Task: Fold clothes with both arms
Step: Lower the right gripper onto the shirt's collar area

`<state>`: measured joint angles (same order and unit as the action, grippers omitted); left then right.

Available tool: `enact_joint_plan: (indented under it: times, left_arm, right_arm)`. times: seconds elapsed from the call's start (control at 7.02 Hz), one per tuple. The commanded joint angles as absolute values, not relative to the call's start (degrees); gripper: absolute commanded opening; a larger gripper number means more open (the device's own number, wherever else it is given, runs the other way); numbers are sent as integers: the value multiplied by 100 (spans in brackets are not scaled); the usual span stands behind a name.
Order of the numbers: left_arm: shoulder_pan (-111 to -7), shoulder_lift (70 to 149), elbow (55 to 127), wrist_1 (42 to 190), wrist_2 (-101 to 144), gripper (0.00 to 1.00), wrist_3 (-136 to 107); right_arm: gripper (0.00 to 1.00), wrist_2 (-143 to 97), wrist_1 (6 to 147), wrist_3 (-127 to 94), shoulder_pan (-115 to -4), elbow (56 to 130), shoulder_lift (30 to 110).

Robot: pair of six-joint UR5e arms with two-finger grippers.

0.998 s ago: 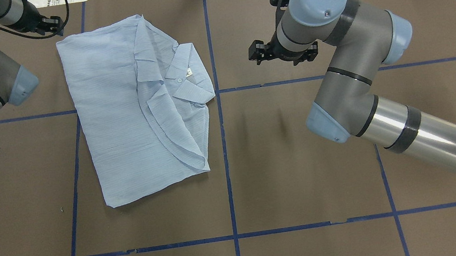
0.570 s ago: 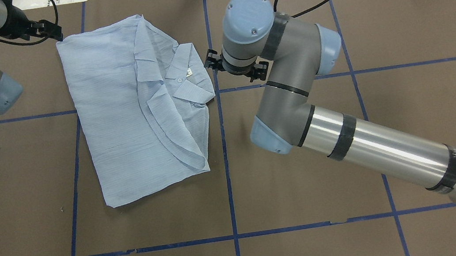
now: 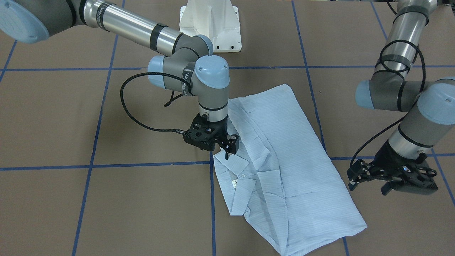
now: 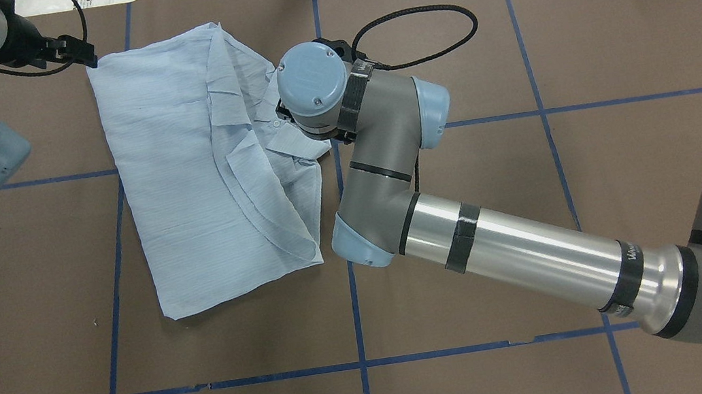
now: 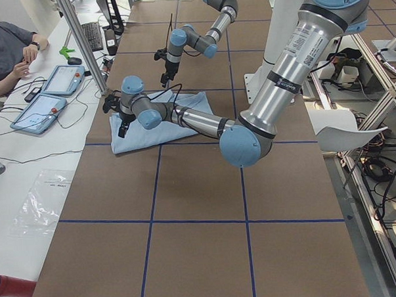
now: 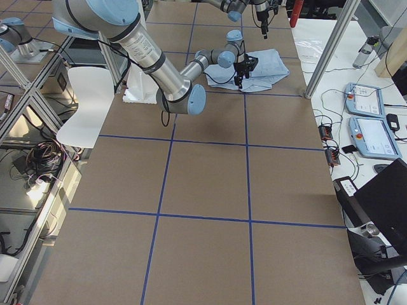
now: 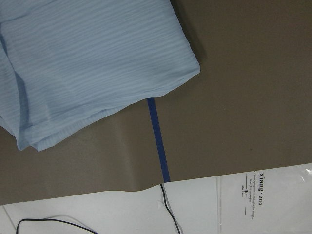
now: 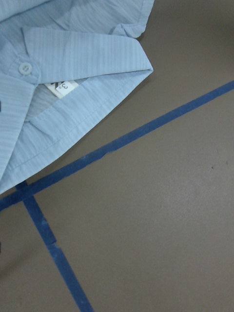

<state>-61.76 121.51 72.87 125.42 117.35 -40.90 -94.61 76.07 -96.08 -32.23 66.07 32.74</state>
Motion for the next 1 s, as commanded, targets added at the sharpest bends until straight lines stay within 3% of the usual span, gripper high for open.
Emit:
enact_joint_plan:
  times: [0.0,0.57,0.86]
  left_arm:
    - [-6170,12146,7295,12542,11733,100,-4104]
    - [-6161,12146,7286,12542,11733,100,-4104]
    - [-6161,12146,7286,12542,11733,100,-4104]
  right_arm:
    - [89,-9308,7418,-9712,-3182,6399,3164]
    - [85,-9062,6935,-9791,-2997,5977,3164]
    - [71,-9062,6935,-9809,-2962,5968,3173]
